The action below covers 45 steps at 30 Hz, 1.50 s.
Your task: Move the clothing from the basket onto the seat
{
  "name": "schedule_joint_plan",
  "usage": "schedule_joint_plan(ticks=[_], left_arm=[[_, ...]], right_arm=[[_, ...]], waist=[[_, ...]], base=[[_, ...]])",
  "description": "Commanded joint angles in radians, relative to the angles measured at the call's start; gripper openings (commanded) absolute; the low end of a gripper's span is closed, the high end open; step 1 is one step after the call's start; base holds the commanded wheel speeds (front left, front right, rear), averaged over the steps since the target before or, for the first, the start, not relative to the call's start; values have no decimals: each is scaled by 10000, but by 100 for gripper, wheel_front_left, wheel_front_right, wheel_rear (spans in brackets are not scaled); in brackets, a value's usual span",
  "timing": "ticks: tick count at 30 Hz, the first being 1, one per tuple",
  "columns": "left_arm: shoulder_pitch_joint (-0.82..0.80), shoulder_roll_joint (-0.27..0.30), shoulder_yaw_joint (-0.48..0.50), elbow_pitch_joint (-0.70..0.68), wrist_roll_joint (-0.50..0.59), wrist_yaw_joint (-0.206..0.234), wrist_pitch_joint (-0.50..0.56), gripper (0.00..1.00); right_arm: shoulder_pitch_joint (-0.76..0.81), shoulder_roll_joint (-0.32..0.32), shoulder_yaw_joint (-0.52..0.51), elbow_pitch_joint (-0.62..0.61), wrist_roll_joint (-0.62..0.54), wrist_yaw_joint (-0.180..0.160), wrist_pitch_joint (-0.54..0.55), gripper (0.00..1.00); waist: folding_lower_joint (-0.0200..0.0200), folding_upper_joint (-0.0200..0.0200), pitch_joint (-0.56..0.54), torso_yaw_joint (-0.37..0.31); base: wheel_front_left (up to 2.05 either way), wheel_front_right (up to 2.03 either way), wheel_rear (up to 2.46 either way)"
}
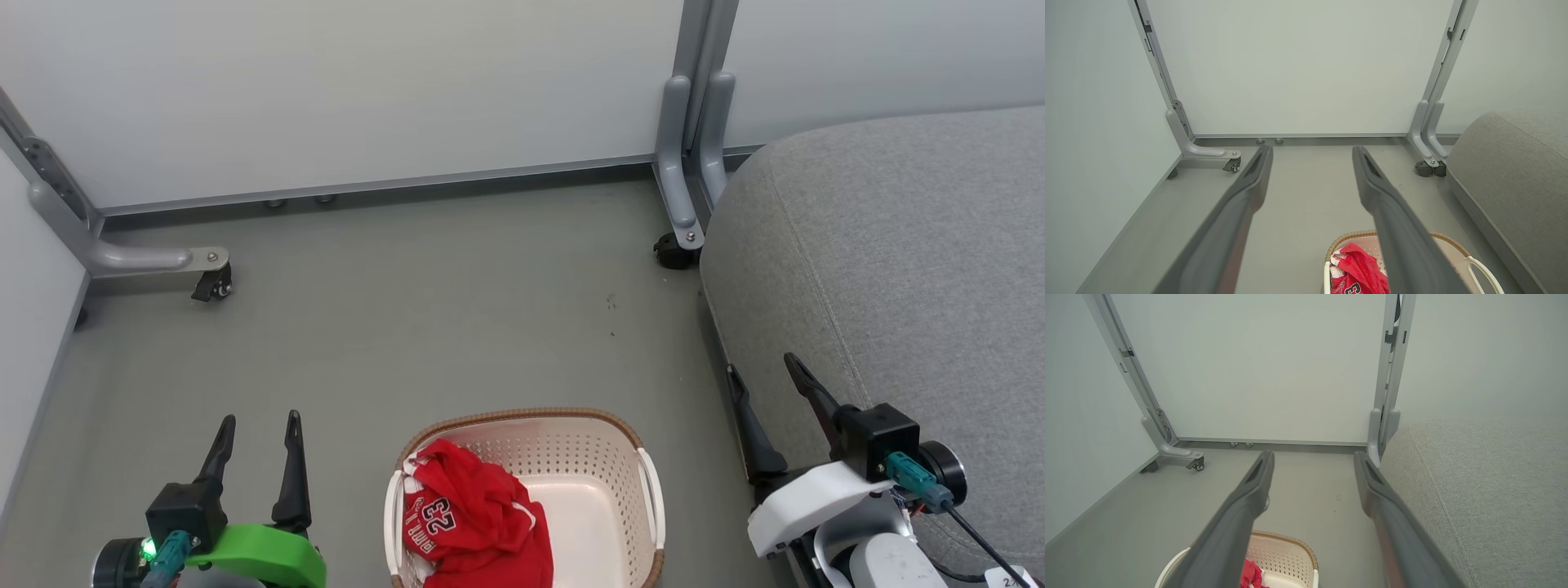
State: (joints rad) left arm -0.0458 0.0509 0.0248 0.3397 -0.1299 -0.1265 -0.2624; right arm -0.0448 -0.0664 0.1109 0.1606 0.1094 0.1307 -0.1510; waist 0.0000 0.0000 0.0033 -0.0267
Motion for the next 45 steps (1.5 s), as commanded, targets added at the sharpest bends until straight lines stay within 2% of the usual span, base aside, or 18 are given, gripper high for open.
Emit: schedule_joint_plan(ticks=[1,9,14,18,29,35,45], left_arm=[[97,6,14,16,22,42,-36,100],[-91,4,-160,26,246,96,-34,100],[-664,30,-1241,675,775,-7,-20,100],[-1446,33,-2390,1698,1134,-43,-14,100],[-4092,20,-5444,5024,1229,-53,516,100],[-5440,24,-6572,6602,1445,-53,972,100],[-7365,207,-7814,8622,2364,-40,1694,100]], right_arm=[[1,28,9,-17,-5,1,-32,100],[-135,34,1,-106,50,1,-26,100],[-294,-4,-28,-267,71,1,12,100],[-591,-55,50,-423,92,1,-8,100],[-1565,-110,245,-700,250,1,-245,100],[-2197,-85,414,-722,395,1,-480,100],[-3229,11,617,-571,696,1,-928,100]], waist=[[0,0,11,-8],[0,0,201,-50],[0,0,558,-66],[0,0,1064,-206],[0,0,3186,-793],[0,0,4485,-1171],[0,0,6331,-1814]], base=[[0,0,0],[0,0,0],[0,0,0],[0,0,0],[0,0,0],[0,0,0],[0,0,0]])
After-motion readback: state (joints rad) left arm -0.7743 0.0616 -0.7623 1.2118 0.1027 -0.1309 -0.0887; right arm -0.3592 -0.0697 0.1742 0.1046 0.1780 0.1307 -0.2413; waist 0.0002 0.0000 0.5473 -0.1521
